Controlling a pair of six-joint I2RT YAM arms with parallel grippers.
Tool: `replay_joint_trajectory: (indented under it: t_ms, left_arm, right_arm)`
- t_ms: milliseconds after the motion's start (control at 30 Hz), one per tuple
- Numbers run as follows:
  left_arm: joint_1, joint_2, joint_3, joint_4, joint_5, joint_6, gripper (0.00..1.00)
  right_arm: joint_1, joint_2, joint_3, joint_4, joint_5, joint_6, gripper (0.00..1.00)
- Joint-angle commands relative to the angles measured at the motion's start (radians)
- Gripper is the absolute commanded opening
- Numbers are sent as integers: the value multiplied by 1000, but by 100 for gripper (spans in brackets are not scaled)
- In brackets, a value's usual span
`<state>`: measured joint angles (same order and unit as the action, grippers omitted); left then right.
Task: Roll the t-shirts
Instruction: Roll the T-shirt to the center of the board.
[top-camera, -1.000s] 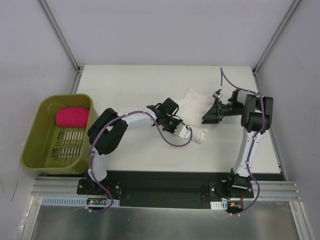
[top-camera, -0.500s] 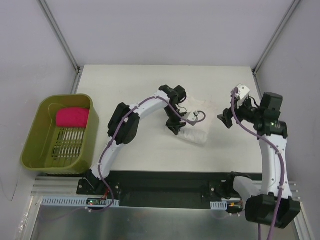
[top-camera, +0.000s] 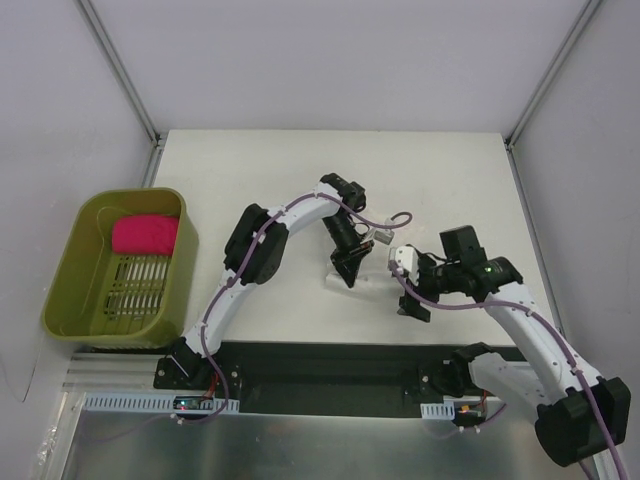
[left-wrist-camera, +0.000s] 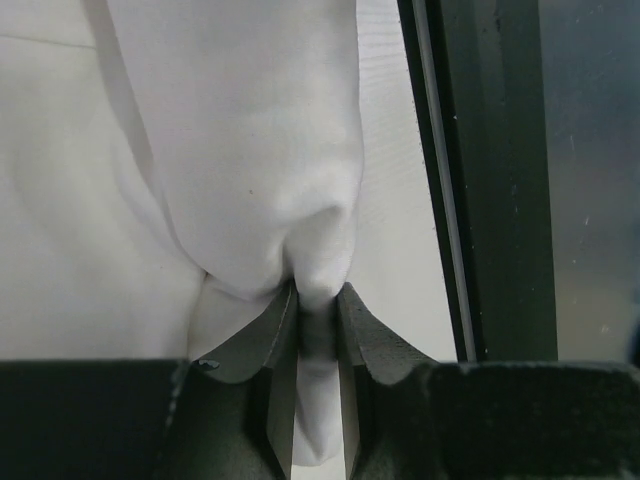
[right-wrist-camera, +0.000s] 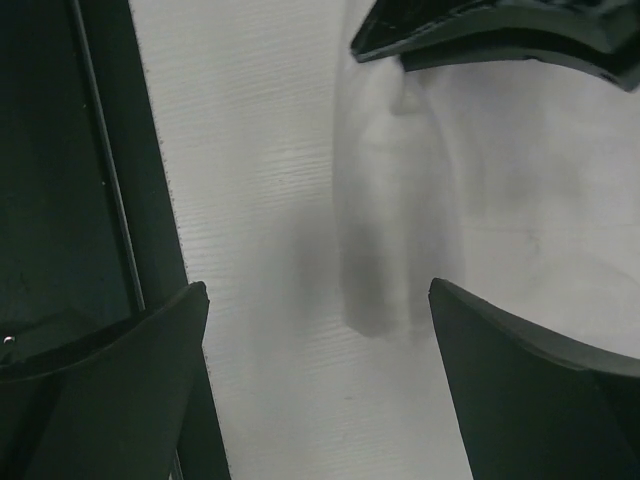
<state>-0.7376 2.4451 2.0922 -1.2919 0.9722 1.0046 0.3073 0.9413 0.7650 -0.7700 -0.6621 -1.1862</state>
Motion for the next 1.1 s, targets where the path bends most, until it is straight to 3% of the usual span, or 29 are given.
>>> replay_joint_trajectory:
  t_ms: [0, 400, 667, 733, 833, 933, 1067]
  left_arm:
    - [14, 11, 42, -40, 82, -32, 2]
    - [15, 23, 37, -20, 89, -43, 3]
    - [27, 15, 32, -18, 115, -66, 4]
    - [33, 12, 29, -18, 134, -81, 4]
    - [43, 11, 25, -18, 151, -103, 3]
    - [55, 20, 38, -17, 184, -144, 3]
    - [95, 11, 34, 78, 226, -338, 5]
  right_arm:
    - [127, 8, -58, 89, 81, -53, 96]
    - [225, 93, -125, 336, 259, -33, 96]
    - [268, 208, -162, 351, 314, -62, 96]
    - [268, 229, -148, 325, 312, -49, 85]
    - [268, 261, -93, 239, 289, -15, 45]
    - [256, 281, -66, 184, 260, 42, 29]
    - [124, 347, -30, 71, 98, 91, 19]
